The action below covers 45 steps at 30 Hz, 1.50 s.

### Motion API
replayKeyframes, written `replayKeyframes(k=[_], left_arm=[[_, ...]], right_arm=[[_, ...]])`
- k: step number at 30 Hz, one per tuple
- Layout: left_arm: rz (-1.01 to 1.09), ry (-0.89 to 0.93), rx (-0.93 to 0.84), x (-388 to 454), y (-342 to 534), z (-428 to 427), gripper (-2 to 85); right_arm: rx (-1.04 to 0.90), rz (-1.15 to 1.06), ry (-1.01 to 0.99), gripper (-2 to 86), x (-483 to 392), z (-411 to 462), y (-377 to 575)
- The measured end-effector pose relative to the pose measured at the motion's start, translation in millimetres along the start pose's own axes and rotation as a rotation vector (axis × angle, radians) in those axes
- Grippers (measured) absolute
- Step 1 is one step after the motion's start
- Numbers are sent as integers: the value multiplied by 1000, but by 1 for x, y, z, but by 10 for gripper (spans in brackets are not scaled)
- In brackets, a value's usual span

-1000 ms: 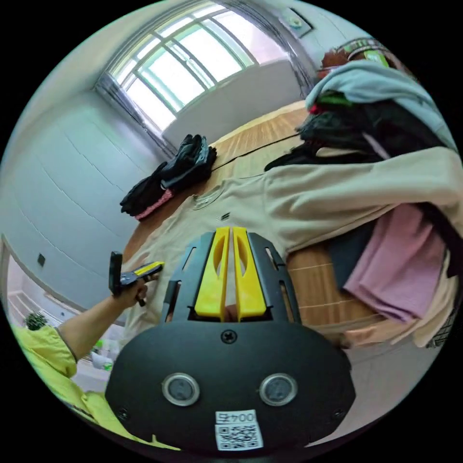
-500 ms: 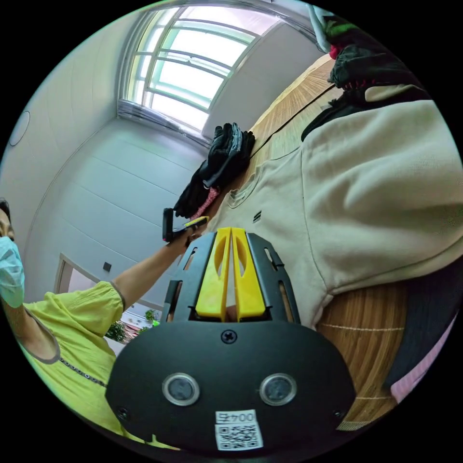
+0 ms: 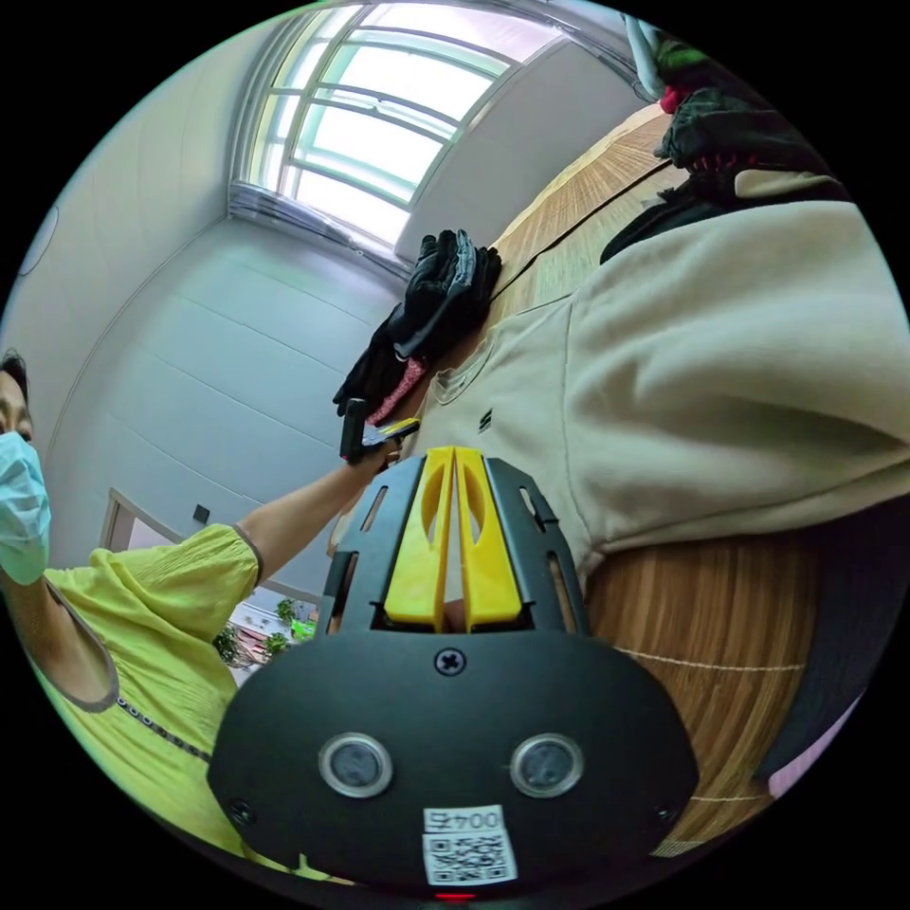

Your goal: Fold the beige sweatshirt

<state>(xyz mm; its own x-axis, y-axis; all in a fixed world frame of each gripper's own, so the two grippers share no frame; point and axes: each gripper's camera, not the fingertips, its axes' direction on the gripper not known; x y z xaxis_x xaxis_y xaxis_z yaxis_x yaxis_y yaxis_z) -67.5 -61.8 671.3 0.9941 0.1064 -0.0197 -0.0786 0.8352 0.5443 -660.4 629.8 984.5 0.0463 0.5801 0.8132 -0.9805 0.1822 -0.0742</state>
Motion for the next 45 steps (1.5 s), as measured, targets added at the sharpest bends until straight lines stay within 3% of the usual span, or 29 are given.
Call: replayKeyframes(k=[6,9,12,15,18,22,24,29,34,37,45], left_arm=[[-22,-46,-32,-11,-5,-19,4],[84,-108,133,19,-12,-70,6],[236,-22,238,58,-28,-104,7],[321,29,66,85,-58,-82,6],[237,115,-9,74,-76,-76,6],[66,298,123,49,-71,-105,7],[104,362,36,61,-71,-94,7],[181,420,225,113,-90,-137,7],[384,388,273,209,-137,-159,6],[506,292,209,264,-159,-144,4],[329,376,166,239,-162,-141,2]], right_arm=[[31,67,37,-7,10,-7,-8],[57,133,33,-8,18,-10,-12],[55,141,40,-8,18,-9,-15],[36,132,43,-8,16,-5,-19],[34,127,36,-7,14,-2,-24],[49,135,26,-7,13,-1,-30],[70,159,63,-7,12,-1,-33],[163,219,217,-7,9,-7,-35],[163,289,256,-7,16,-1,-40],[80,377,309,-7,27,11,-44],[78,393,279,-7,28,21,-48]])
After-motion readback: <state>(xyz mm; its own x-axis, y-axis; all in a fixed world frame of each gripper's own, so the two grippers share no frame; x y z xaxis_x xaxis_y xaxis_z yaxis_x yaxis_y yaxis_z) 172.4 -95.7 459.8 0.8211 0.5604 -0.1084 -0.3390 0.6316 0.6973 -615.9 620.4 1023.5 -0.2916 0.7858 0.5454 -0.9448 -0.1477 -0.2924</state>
